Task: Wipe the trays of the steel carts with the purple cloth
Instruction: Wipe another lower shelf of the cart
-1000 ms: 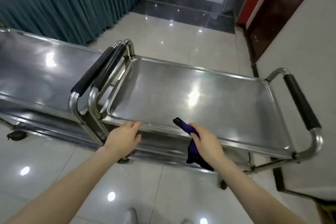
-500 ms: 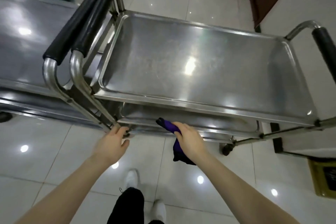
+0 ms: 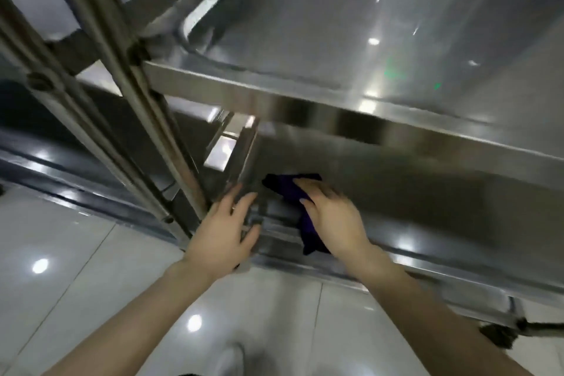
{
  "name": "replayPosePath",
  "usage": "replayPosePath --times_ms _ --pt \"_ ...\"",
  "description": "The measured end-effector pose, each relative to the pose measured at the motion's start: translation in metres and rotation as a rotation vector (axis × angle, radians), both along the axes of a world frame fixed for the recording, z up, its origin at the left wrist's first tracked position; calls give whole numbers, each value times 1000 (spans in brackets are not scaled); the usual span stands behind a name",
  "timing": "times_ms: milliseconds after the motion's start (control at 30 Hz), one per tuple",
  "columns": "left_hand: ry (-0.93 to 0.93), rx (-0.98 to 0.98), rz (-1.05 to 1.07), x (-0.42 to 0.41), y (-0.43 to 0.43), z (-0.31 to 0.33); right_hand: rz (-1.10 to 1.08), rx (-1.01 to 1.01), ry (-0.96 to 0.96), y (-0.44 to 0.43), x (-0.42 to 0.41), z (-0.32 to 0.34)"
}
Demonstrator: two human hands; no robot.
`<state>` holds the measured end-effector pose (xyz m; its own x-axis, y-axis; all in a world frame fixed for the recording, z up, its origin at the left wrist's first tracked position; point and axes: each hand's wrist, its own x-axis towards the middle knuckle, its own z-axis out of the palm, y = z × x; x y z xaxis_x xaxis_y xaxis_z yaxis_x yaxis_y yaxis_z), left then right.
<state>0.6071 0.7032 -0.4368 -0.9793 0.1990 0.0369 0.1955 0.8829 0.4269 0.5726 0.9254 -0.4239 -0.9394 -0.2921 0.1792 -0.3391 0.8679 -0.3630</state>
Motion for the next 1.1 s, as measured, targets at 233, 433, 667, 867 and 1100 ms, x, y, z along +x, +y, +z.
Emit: replayPosePath --times_ms 233,433,667,867,1100 --pt "241 245 121 -32 20 -48 79 -10 91 -8 -12 -56" --pt "263 294 145 -32 18 -46 276 21 -44 -23 -12 -58" --pt "199 442 190 -32 16 -39 -62 71 -120 -51 -167 -47" --pt "192 623 137 -33 9 -38 325 16 -81 -58 -96 -55" --pt "190 678 111 -35 8 -39 462 -74 -124 -48 -79 -57"
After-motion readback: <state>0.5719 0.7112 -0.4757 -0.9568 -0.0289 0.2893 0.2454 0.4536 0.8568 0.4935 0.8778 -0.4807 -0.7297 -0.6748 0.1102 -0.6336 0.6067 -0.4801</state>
